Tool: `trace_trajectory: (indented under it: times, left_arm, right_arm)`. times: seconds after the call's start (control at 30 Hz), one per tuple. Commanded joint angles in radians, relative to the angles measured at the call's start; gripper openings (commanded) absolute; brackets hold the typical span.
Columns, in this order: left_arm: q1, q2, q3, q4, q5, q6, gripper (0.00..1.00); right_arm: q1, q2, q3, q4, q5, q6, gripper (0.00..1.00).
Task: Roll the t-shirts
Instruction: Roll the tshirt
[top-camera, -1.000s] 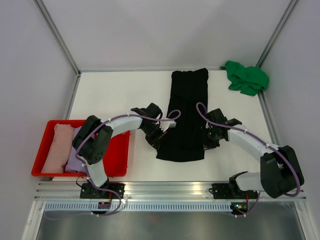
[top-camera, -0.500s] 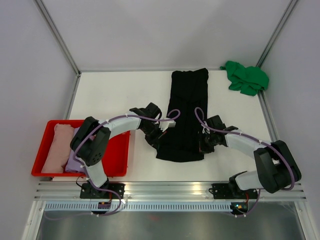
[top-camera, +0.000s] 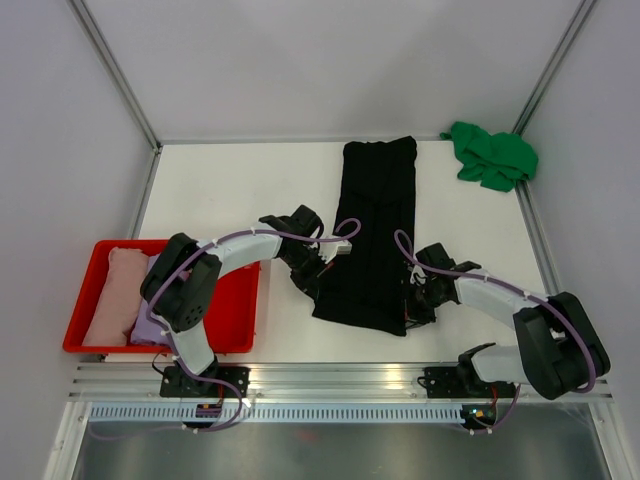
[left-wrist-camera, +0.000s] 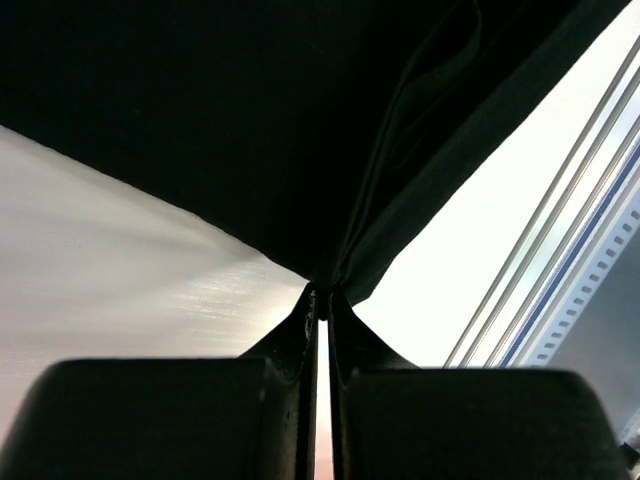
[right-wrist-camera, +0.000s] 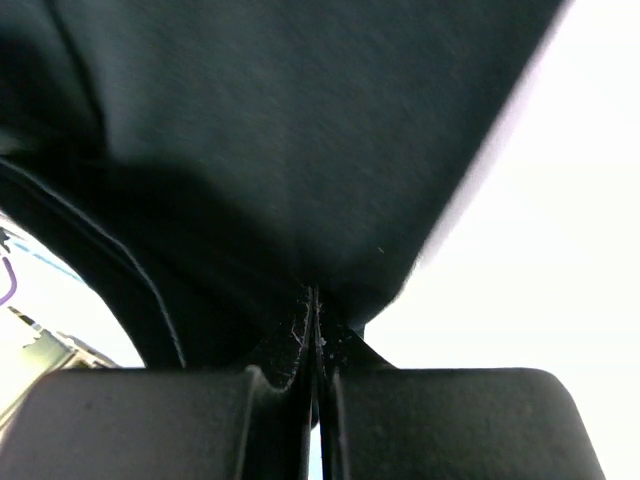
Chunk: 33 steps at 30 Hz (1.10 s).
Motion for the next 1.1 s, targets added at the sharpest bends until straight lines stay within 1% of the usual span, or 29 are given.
trace_trajectory:
  times: [0.0, 0.13, 0.17, 0.27, 0.33, 0.37, 0.4, 0.47, 0.5, 0.6, 0.7, 0.73, 0.77, 0.83, 0.93, 0.97, 1.07]
  left_arm:
    - [0.004, -0.035, 0.029, -0.008, 0.02, 0.046, 0.02]
    - [0.004, -0.031, 0.026, -0.011, 0.03, 0.049, 0.02]
    - [0.004, -0.029, 0.028, -0.01, 0.031, 0.047, 0.02]
    - [0.004, -0.021, 0.034, -0.013, 0.034, 0.047, 0.02]
    - [0.004, -0.02, 0.037, -0.011, 0.033, 0.047, 0.02]
    - [0.004, -0.02, 0.037, -0.013, 0.033, 0.047, 0.02]
    - [0.004, -0.017, 0.037, -0.013, 0.033, 0.044, 0.02]
    - [0.004, -0.015, 0.034, -0.013, 0.036, 0.044, 0.02]
    - [0.004, -0.012, 0.034, -0.013, 0.033, 0.044, 0.02]
    - [0.004, -0.006, 0.037, -0.013, 0.025, 0.041, 0.02]
    - [0.004, 0.005, 0.046, -0.011, 0.007, 0.03, 0.02]
    - [0.004, 0.009, 0.052, -0.011, -0.009, 0.026, 0.02]
    - [0.004, 0.017, 0.055, -0.011, -0.018, 0.02, 0.02]
    - [0.004, 0.032, 0.061, -0.011, -0.051, 0.001, 0.02]
    - [0.004, 0.044, 0.064, -0.011, -0.072, -0.014, 0.03]
    - [0.004, 0.048, 0.064, -0.013, -0.075, -0.02, 0.03]
    - [0.003, 0.051, 0.06, -0.013, -0.073, -0.023, 0.04]
  right_arm:
    - [-0.004, 0.005, 0.019, -0.097, 0.016, 0.034, 0.0]
    - [-0.006, -0.035, 0.029, -0.123, 0.006, 0.072, 0.01]
    - [-0.003, -0.048, 0.046, -0.134, 0.016, 0.076, 0.04]
    - [-0.004, -0.072, 0.101, -0.196, 0.096, 0.091, 0.09]
    - [-0.006, -0.092, 0.14, -0.255, 0.179, 0.109, 0.11]
    - [-0.009, -0.12, 0.178, -0.272, 0.214, 0.128, 0.14]
    - [-0.012, -0.133, 0.201, -0.301, 0.274, 0.134, 0.15]
    - [-0.017, -0.167, 0.259, -0.319, 0.326, 0.135, 0.16]
    - [-0.015, -0.176, 0.272, -0.322, 0.337, 0.125, 0.17]
    - [-0.015, -0.2, 0.289, -0.296, 0.3, 0.083, 0.19]
    - [-0.012, -0.213, 0.273, -0.263, 0.235, 0.066, 0.15]
    - [-0.01, -0.216, 0.263, -0.243, 0.21, 0.071, 0.1]
    - [-0.001, -0.226, 0.237, -0.2, 0.155, 0.08, 0.07]
    - [0.019, -0.235, 0.209, -0.151, 0.119, 0.111, 0.01]
    - [0.117, -0.23, 0.183, -0.123, 0.184, 0.111, 0.0]
    - [0.173, -0.215, 0.18, -0.129, 0.207, 0.108, 0.0]
    - [0.203, -0.21, 0.146, -0.1, 0.201, 0.144, 0.0]
